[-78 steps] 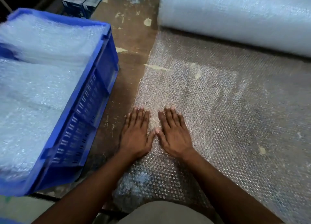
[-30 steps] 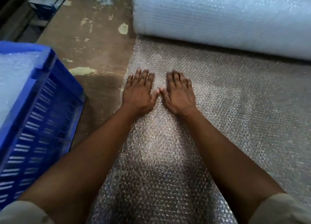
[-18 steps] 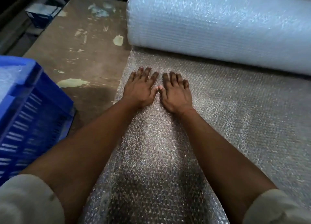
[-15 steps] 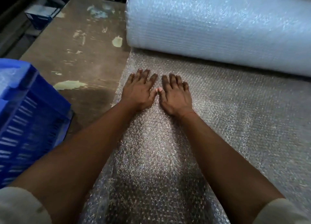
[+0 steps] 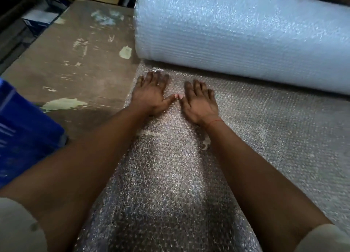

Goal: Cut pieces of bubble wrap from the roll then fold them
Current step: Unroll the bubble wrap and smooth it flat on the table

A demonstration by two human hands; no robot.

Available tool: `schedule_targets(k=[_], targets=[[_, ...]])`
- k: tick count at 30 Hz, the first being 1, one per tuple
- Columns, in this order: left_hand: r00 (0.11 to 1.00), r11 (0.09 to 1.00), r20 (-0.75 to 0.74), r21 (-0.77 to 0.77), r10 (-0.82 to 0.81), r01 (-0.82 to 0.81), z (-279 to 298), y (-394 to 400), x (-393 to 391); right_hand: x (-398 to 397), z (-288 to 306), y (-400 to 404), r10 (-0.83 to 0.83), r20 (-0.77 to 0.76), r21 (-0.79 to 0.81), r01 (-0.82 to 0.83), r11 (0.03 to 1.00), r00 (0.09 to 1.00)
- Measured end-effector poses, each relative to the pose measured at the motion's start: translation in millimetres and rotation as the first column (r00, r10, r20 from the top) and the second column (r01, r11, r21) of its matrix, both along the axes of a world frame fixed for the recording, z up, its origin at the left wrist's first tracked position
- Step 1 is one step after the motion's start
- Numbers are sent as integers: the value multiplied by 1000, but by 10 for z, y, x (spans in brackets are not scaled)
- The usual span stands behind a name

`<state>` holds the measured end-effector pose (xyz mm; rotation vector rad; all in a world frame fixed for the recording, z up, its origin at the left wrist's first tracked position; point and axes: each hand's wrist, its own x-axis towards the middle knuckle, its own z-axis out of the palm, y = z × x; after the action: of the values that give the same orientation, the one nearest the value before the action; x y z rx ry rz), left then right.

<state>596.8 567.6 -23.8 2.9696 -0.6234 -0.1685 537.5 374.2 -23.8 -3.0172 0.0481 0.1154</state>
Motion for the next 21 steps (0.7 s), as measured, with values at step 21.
schedule_targets(k=[21], targets=[[1000, 998, -6, 59, -25, 25, 124, -250, 230, 252, 56, -154, -31, -26, -27, 30, 999, 999]])
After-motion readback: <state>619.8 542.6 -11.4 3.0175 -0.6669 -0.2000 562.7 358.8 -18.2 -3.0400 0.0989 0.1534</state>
